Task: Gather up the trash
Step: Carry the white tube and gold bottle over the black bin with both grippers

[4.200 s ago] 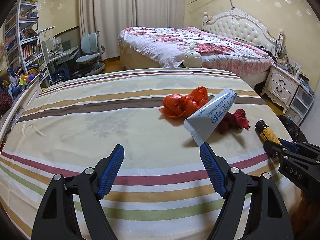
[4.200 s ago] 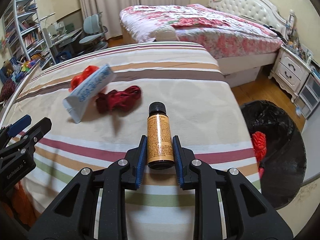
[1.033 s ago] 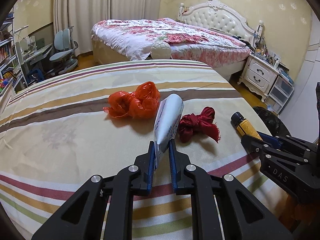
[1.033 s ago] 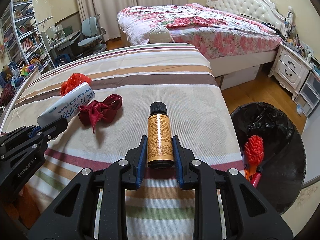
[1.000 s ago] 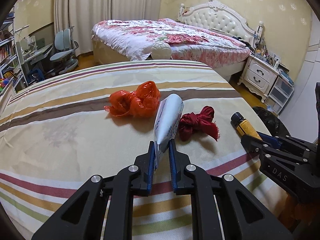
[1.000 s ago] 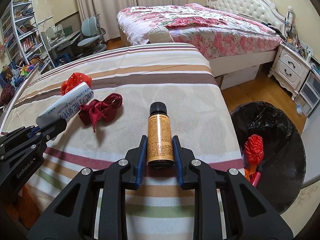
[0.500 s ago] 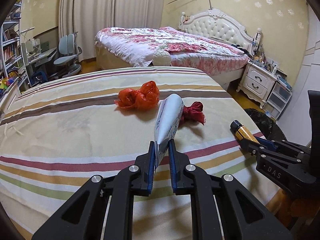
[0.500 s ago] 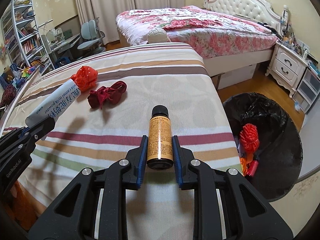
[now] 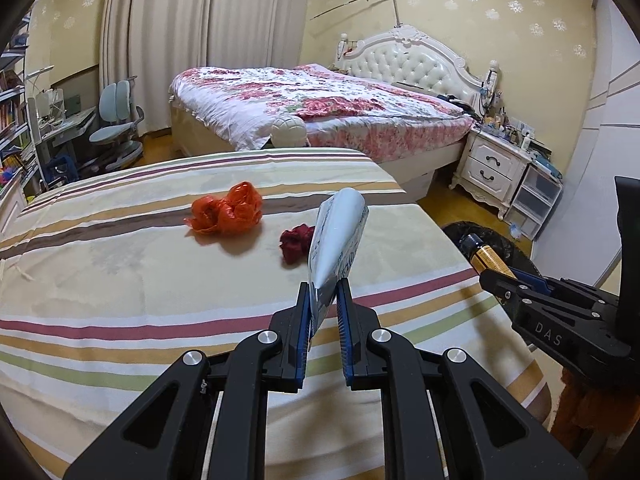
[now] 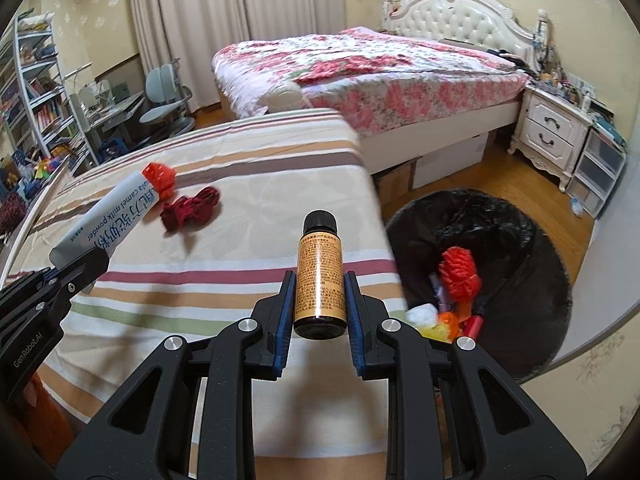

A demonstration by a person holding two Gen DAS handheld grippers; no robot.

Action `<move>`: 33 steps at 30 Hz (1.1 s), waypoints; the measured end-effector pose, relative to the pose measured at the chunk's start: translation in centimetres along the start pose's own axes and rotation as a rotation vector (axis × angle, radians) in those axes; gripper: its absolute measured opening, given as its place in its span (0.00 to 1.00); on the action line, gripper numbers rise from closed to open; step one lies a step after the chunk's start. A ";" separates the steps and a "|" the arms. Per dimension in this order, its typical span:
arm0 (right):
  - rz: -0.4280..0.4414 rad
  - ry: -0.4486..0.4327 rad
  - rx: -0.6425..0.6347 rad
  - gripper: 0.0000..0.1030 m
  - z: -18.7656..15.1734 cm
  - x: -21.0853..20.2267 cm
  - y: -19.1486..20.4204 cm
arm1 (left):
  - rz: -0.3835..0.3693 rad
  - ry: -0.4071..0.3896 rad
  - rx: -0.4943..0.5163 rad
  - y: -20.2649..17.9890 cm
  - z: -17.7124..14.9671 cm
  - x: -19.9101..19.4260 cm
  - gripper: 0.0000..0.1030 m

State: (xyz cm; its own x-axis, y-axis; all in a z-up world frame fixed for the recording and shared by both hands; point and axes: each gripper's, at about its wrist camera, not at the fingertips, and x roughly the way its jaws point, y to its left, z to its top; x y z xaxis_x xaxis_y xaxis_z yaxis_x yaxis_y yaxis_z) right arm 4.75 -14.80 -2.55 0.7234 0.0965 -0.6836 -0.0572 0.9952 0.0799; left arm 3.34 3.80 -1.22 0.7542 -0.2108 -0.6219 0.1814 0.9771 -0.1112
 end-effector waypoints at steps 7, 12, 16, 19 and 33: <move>-0.081 -0.041 0.059 0.23 1.0 -0.9 -4.5 | -0.064 -0.013 0.044 -4.0 1.0 0.9 0.14; -0.117 -0.050 0.090 0.23 1.3 -0.6 -7.0 | -0.107 -0.016 0.084 -7.3 1.8 2.3 0.14; -0.137 -0.053 0.105 0.23 1.5 -0.1 -8.5 | -0.125 -0.001 0.107 -9.6 2.1 3.8 0.14; -0.158 -0.055 0.109 0.23 1.4 0.2 -9.4 | -0.131 0.005 0.128 -11.0 2.3 4.9 0.14; -0.183 -0.038 0.181 0.23 1.5 1.9 -13.2 | -0.146 0.035 0.195 -15.0 2.8 8.0 0.14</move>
State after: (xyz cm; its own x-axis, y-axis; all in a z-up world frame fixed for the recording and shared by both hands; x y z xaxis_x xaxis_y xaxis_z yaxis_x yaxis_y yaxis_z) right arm 7.91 -27.76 -3.78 0.7357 -0.0891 -0.6714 0.1989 0.9760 0.0884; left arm 8.47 -12.66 -2.37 0.6892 -0.3453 -0.6370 0.4079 0.9115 -0.0527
